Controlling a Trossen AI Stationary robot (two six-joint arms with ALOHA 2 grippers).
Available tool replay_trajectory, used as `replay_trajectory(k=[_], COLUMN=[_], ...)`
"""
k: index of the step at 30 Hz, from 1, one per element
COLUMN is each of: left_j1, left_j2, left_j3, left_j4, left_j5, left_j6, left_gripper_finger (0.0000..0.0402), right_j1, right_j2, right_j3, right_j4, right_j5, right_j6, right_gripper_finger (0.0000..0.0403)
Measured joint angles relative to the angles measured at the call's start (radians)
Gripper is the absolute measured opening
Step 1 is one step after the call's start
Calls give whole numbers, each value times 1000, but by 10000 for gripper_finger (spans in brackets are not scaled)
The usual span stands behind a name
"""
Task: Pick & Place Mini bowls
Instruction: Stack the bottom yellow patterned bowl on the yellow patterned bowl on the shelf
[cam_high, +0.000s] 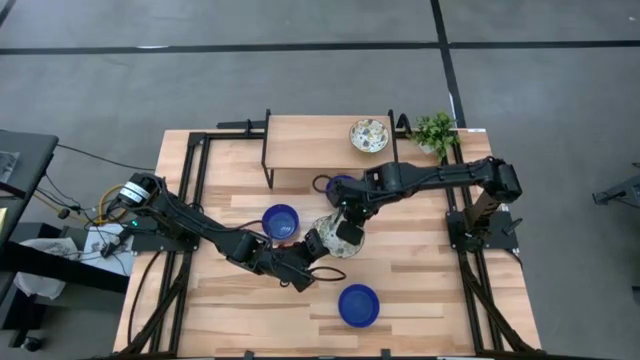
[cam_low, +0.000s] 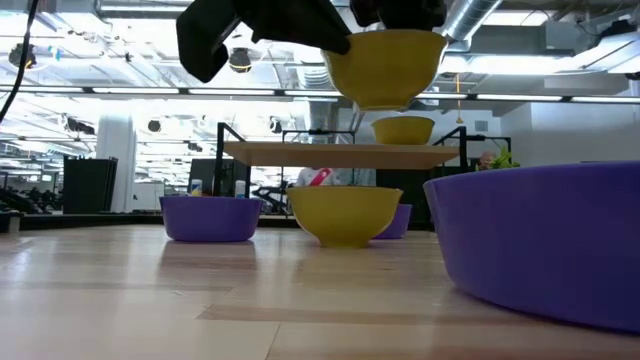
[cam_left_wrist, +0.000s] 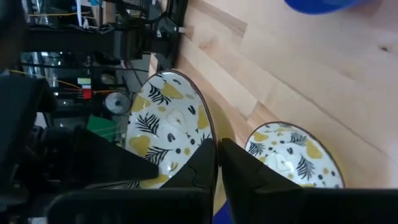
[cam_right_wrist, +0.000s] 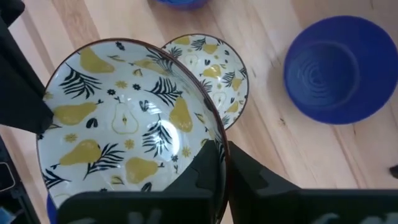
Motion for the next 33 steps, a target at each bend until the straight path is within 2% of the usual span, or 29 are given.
replay_trajectory(k=[3, 10, 17, 25, 28, 33], left_j1=[0, 0, -2, -5, -5, -8], left_j2=[0, 0, -6, -18, -32, -87], left_j3=[0, 0, 0, 0, -1, -1], left_j4=[2, 12, 13, -11, -35, -80], left_j5=[-5, -4, 35, 1, -17, 31], left_j6=[-4, -116, -210, -314, -375, -456], left_gripper_finger=[16, 30, 78, 136, 149, 157], right_j1=[-5, -11, -6, -2, -2, -2], right_j2=[0, 0, 0, 0, 0, 0], right_j3=[0, 0, 0, 0, 0, 0], right_j4=[-5, -6, -7, -8, -10, -16], right_j5=[-5, -30, -46, -64, -73, -87], right_j6=[12, 15, 13, 14, 13, 6], right_gripper_finger=[3, 1, 1, 0, 1, 2])
